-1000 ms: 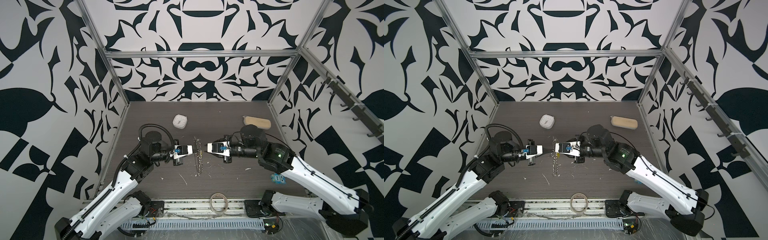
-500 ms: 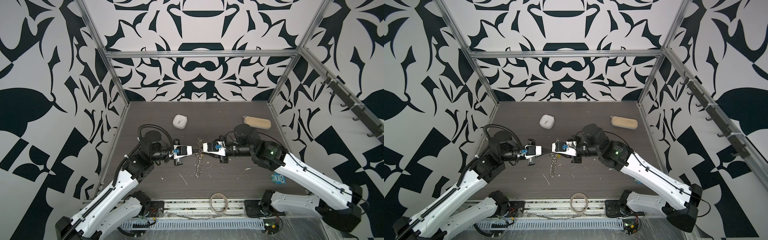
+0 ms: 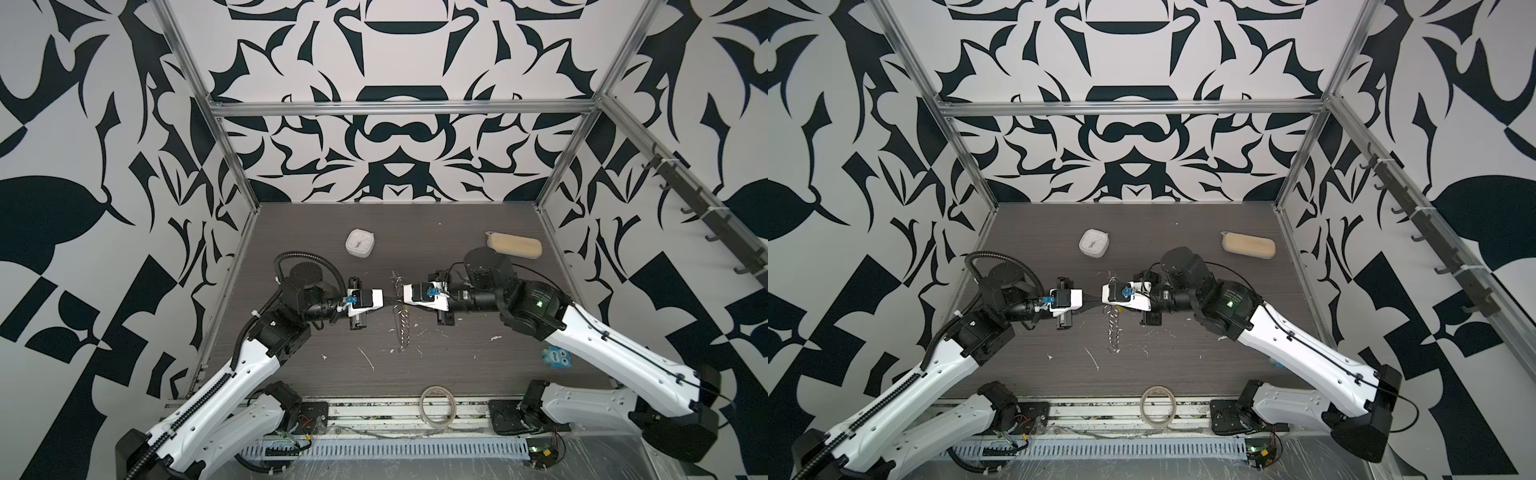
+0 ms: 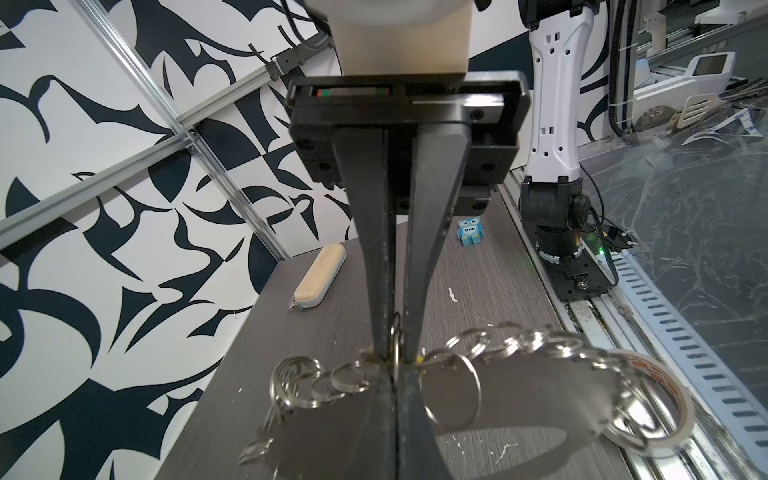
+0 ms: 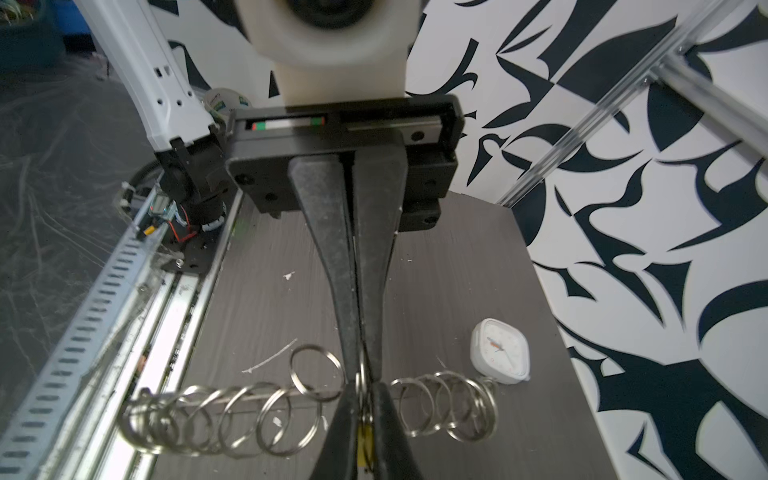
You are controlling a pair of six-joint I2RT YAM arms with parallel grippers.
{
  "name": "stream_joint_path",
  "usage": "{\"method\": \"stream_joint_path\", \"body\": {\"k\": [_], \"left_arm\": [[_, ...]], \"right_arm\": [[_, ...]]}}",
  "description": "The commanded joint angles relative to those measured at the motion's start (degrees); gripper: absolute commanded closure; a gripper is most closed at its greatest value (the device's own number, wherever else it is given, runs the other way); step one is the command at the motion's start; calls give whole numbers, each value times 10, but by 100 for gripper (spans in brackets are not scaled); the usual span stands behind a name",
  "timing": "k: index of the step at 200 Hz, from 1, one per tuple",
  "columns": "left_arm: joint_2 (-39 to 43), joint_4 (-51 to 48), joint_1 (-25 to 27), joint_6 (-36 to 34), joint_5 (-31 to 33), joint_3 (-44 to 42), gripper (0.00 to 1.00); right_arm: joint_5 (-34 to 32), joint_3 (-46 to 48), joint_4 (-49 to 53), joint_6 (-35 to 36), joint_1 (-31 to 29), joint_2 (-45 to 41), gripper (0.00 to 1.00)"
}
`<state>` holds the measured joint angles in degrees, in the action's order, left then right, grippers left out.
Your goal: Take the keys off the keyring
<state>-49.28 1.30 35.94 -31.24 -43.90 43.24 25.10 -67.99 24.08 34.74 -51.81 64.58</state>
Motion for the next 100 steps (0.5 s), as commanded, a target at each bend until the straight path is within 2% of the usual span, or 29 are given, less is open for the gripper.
{"method": "stream_joint_path", "body": {"k": [1, 30, 45, 56, 79, 100], "left_arm": [[7, 31, -3, 2, -17, -5, 100], [10, 25, -4, 4, -5, -4, 100], [14, -3, -7, -9, 7, 1, 78], [17, -37, -9, -27, 16, 12, 71], [16, -119, -10, -60, 37, 46, 69], [12, -135, -10, -66, 39, 59, 69]], "right_arm": [[8, -17, -9, 3, 2, -1, 100], [-6, -23, 9, 13, 2, 0, 100], [-16, -35, 27, 25, 1, 3, 100], [-24, -48, 43, 32, 2, 7, 100], [-40, -70, 77, 45, 2, 20, 100], [-50, -78, 88, 50, 2, 26, 100]]}}
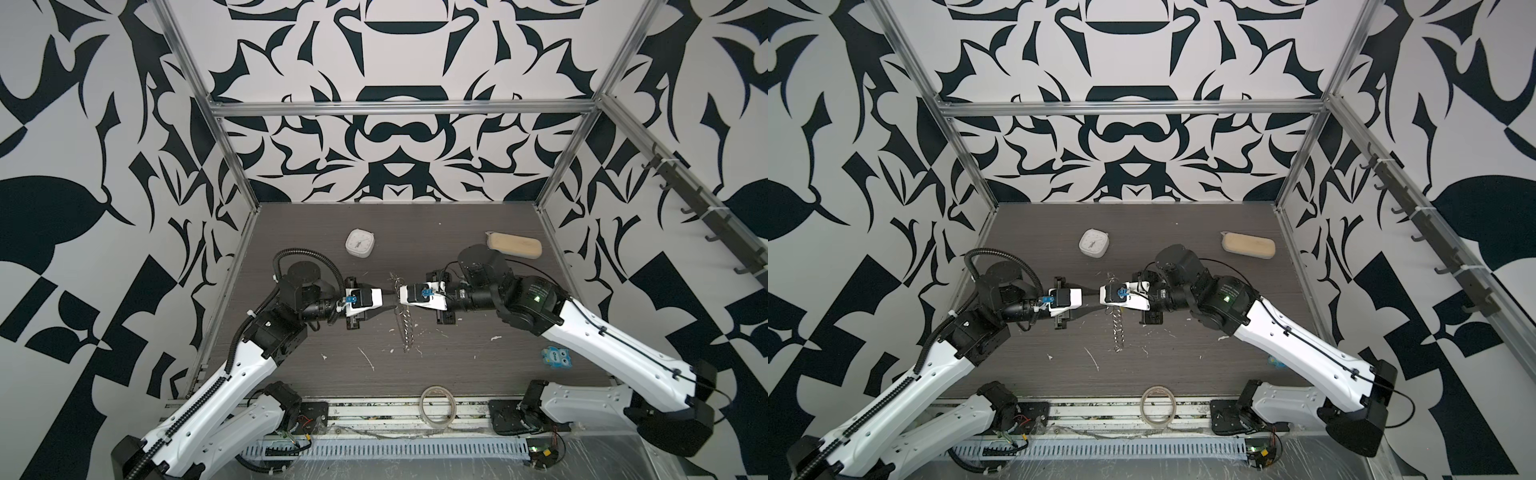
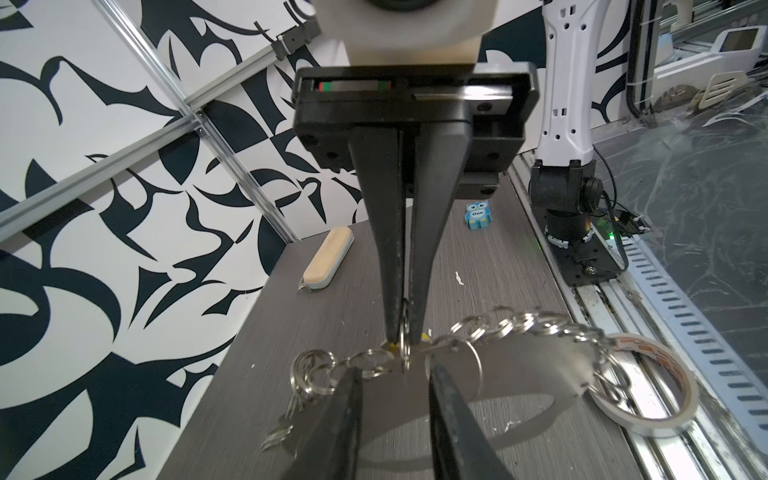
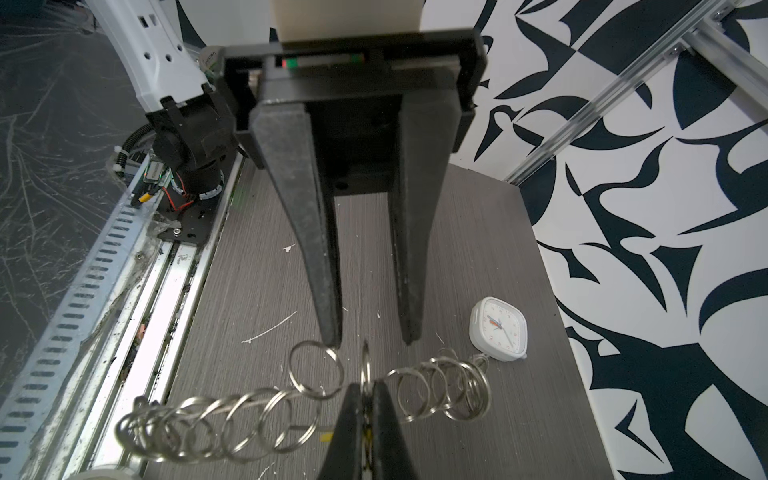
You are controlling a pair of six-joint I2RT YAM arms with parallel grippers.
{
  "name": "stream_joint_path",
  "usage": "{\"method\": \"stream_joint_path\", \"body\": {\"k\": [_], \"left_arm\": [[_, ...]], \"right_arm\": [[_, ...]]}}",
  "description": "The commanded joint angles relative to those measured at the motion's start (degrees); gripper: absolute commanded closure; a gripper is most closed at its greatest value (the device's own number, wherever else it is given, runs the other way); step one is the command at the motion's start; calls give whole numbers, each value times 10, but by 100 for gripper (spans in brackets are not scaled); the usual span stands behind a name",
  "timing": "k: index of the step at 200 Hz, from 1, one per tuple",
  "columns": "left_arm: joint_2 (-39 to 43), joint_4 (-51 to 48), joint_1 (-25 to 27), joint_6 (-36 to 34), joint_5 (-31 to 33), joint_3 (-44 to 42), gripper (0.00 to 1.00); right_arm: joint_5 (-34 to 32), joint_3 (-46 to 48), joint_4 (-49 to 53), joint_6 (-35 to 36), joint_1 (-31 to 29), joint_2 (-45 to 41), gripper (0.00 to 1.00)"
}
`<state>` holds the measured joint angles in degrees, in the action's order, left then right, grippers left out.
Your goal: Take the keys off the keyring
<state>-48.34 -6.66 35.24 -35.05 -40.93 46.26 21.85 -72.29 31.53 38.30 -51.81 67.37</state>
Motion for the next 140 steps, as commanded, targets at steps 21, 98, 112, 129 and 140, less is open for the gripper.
{"method": "stream_joint_path", "body": {"k": [21, 98, 112, 129, 140], "left_arm": [[-8, -53, -3, -22, 1, 34, 74], [-35, 6, -3, 19, -22, 19, 78], [-37, 21, -3, 33, -24, 16, 79], [-43, 32, -3, 44, -31, 16, 80], [-48, 32, -3, 48, -34, 16, 80]], "right_arm": [[-22, -48, 28, 15, 2, 7, 100], [-14, -54, 22, 14, 1, 8, 100], [-11, -52, 18, 13, 2, 8, 100], [-9, -52, 15, 13, 2, 9, 100], [-9, -52, 11, 13, 2, 9, 100]]}}
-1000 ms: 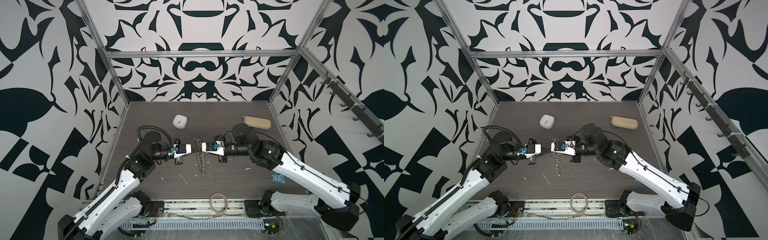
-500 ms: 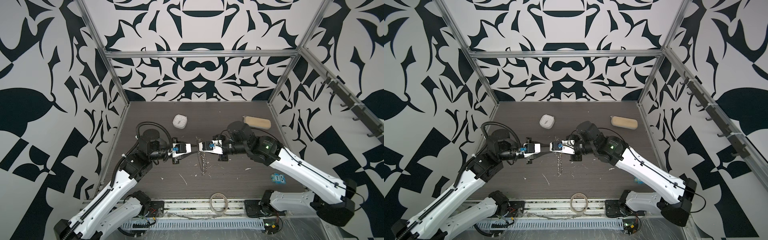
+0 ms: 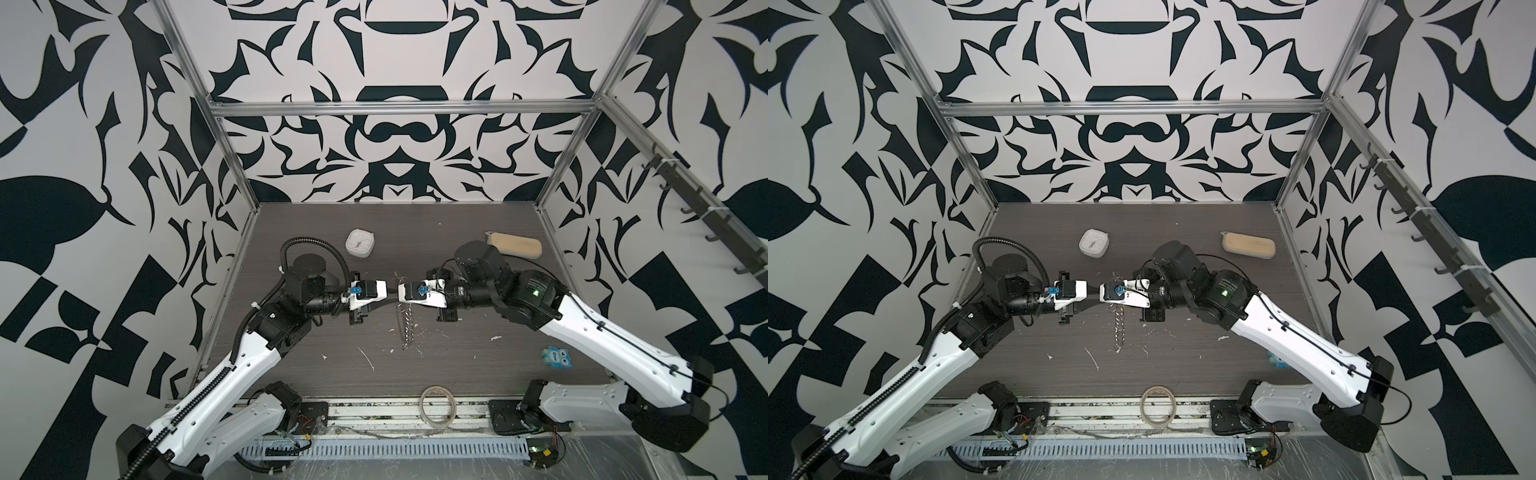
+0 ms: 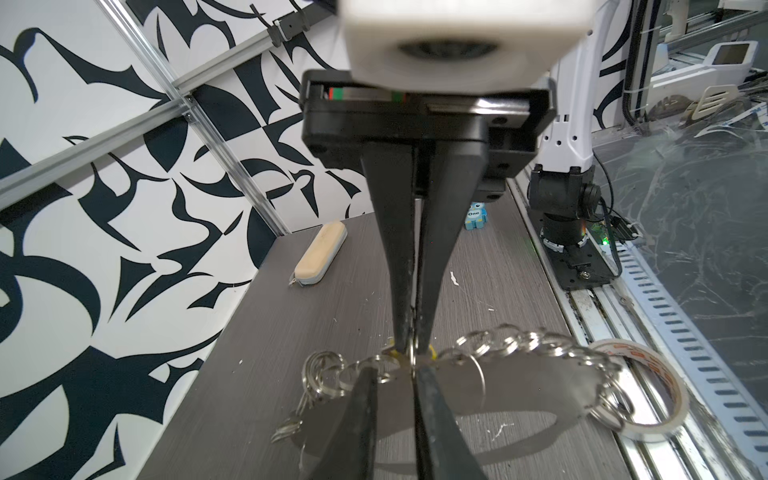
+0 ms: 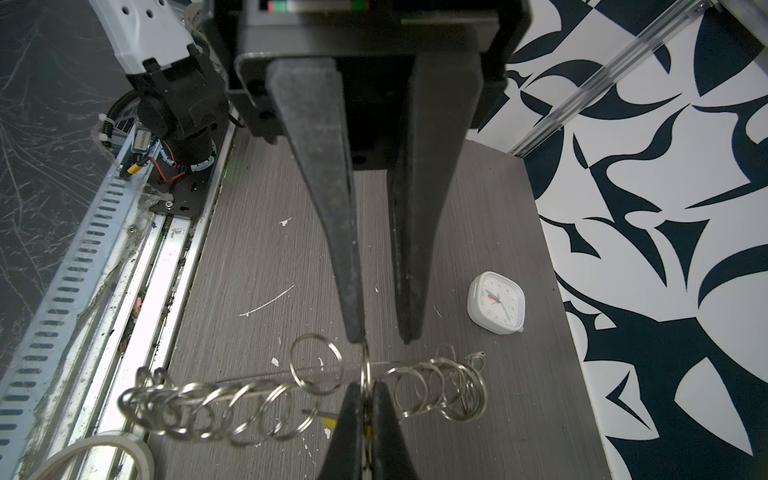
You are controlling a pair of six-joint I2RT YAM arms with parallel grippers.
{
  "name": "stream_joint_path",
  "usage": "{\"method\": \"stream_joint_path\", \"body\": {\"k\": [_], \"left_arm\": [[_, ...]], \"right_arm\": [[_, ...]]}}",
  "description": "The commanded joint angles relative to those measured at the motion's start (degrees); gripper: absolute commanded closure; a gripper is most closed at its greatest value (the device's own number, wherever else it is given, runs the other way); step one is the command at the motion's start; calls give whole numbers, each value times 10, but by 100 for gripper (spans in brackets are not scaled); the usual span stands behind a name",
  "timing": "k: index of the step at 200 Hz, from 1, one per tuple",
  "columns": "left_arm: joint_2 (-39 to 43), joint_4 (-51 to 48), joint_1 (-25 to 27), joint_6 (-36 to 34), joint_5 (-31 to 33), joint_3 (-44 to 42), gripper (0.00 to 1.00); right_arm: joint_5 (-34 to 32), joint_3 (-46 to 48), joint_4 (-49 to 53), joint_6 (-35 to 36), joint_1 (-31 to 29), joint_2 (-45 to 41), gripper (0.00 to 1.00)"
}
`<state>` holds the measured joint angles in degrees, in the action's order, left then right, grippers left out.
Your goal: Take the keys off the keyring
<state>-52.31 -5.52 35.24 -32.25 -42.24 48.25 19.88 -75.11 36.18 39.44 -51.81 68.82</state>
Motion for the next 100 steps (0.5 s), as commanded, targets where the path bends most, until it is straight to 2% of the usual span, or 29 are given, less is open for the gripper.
{"method": "stream_joint_path", "body": {"k": [1, 100], "left_arm": [[-8, 21, -3, 21, -21, -4, 80], [-28, 40, -3, 36, -42, -9, 89]], "right_arm": [[10, -24, -36, 2, 2, -5, 100], [16, -33, -42, 3, 2, -4, 100]]}}
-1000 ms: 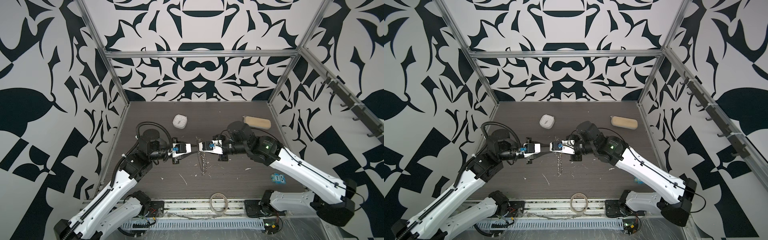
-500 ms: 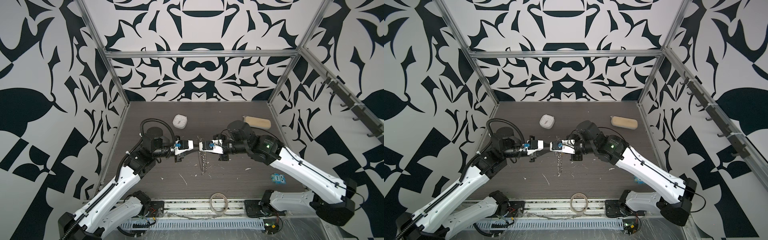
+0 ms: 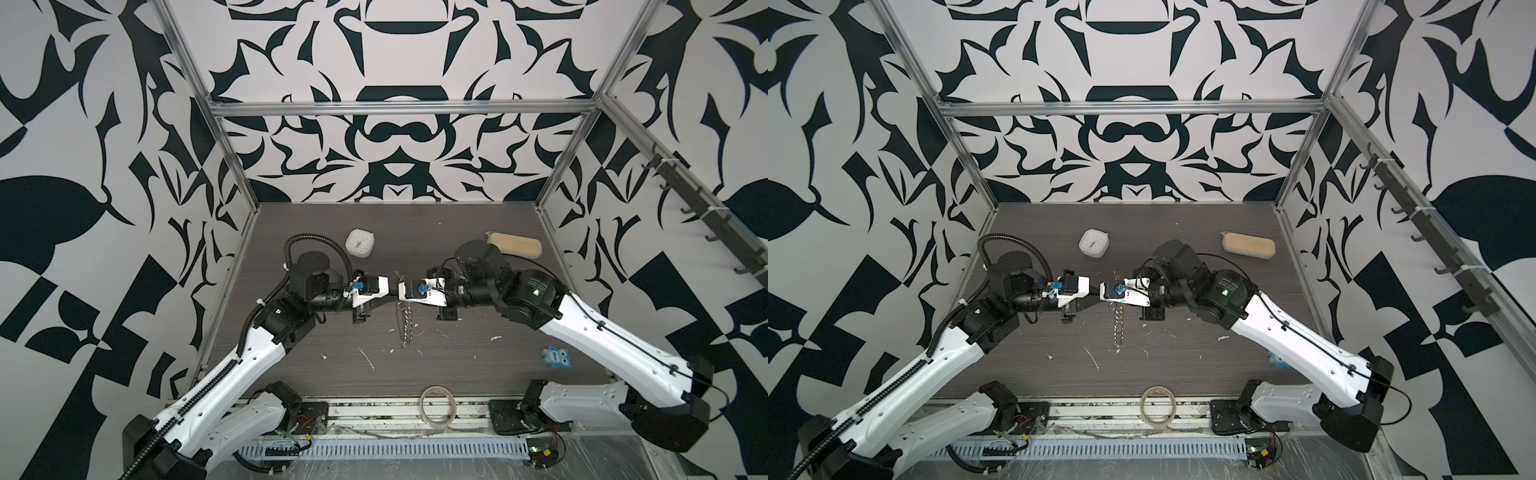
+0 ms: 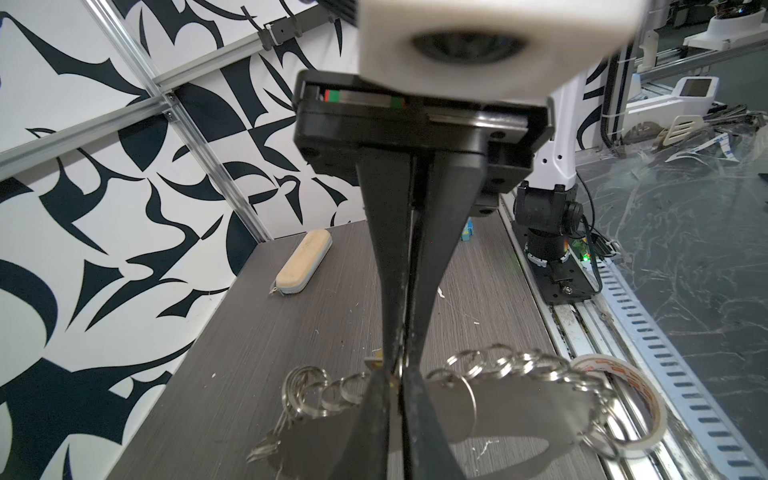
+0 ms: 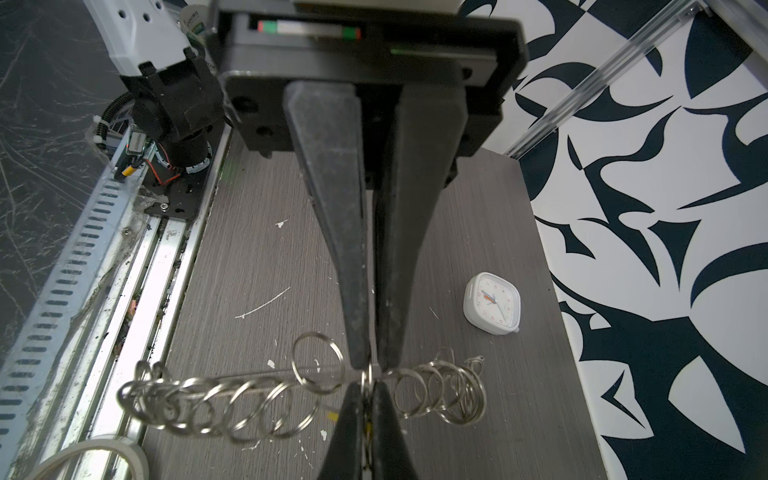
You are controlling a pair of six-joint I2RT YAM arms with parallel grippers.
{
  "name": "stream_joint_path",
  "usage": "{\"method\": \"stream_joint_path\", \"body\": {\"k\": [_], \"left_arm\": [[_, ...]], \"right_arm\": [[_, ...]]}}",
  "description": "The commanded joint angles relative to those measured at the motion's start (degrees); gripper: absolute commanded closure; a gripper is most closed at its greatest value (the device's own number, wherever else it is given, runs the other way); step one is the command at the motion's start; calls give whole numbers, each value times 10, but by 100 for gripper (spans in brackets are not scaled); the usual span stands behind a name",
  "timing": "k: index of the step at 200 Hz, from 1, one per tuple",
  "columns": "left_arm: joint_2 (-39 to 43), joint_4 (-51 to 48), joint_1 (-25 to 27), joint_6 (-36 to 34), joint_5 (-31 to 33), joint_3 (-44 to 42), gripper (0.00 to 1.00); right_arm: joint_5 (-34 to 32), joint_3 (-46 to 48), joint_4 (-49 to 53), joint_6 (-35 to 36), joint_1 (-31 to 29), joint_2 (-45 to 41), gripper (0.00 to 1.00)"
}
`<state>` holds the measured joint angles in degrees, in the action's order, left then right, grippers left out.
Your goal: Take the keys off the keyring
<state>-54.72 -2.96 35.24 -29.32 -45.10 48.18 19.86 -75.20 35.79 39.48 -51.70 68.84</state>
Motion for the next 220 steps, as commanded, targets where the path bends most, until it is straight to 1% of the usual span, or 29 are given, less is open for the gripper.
{"method": "stream_joint_path", "body": {"k": [1, 18, 32, 76, 87, 98, 110, 121, 135, 161, 188, 220], "left_arm": [[-4, 14, -3, 6, -13, -9, 89], [-5, 12, -3, 5, -13, -9, 91], [-7, 12, -3, 5, -16, -8, 100], [-7, -10, -3, -10, -26, -2, 100], [-3, 5, -6, 6, -28, -4, 100], [2, 44, -18, 36, -47, -15, 100], [7, 102, -36, 81, -71, -29, 100], [10, 138, -44, 106, -81, -37, 100], [8, 137, -45, 110, -90, -32, 100], [10, 135, -45, 120, -97, -30, 100], [15, 151, -45, 131, -96, -35, 100], [15, 198, -45, 157, -97, -50, 100]], "right_arm": [[16, -33, -38, 3, 1, -4, 100], [17, -35, -37, 3, 0, -4, 100], [19, -35, -38, 3, 0, -3, 100], [21, -32, -43, 2, 1, -7, 100], [22, -26, -51, -1, 0, -11, 100], [15, -17, -58, -2, 1, -17, 100], [6, -5, -66, -5, 0, -25, 94], [4, 3, -73, -9, 2, -31, 89], [5, 7, -78, -16, 3, -36, 83], [1, 9, -77, -20, 6, -39, 77], [1, 16, -80, -22, 10, -41, 76], [8, 17, -85, -29, 14, -36, 76]]}}
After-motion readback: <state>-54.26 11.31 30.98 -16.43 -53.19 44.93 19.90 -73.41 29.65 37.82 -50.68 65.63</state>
